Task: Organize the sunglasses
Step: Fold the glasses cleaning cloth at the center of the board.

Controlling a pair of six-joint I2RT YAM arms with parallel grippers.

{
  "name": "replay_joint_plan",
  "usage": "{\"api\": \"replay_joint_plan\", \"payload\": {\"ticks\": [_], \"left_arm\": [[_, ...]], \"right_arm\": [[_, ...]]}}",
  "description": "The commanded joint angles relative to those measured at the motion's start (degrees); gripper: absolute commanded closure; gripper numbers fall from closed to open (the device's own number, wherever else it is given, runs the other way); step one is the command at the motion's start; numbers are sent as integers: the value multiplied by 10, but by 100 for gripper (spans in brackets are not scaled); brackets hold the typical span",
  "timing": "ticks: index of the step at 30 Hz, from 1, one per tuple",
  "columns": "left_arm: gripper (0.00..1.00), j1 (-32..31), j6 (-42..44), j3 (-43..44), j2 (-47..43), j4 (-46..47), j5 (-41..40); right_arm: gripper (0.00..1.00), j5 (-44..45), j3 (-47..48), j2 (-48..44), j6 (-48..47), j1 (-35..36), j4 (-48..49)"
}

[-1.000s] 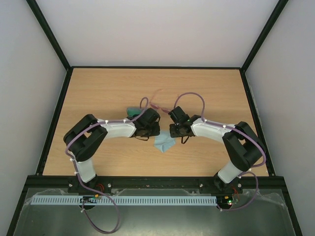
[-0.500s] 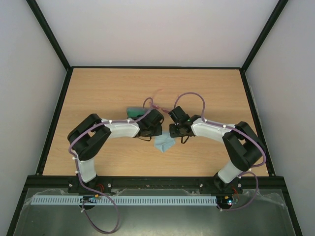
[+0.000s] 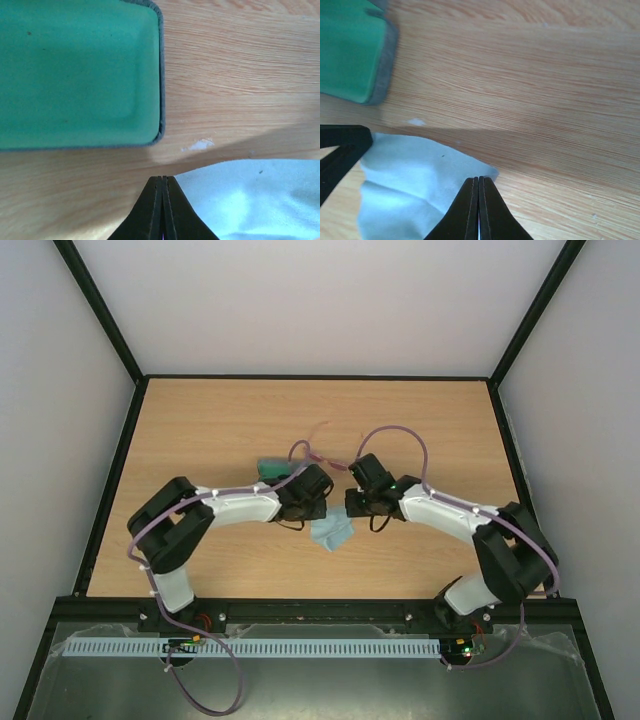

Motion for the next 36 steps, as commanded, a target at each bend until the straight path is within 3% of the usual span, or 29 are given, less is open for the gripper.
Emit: {"api": "replay_joint_plan", "payload": {"ticks": [1,10,22,36], "left_arm": [[98,-11,2,-8,-62,-46,-17],[98,-55,-20,-23,-181,-89,-26],[98,-130,-86,-55,-375,-183,-52],[98,-148,-145,-128,-449,-214,-36]], "right_arm": [[99,-31,-5,-55,-7,1,-24],[99,-35,8,-138,12,82,-89],[99,10,50,-234,133,217,-174],[99,-27,25,-224,198,243,-171]]}}
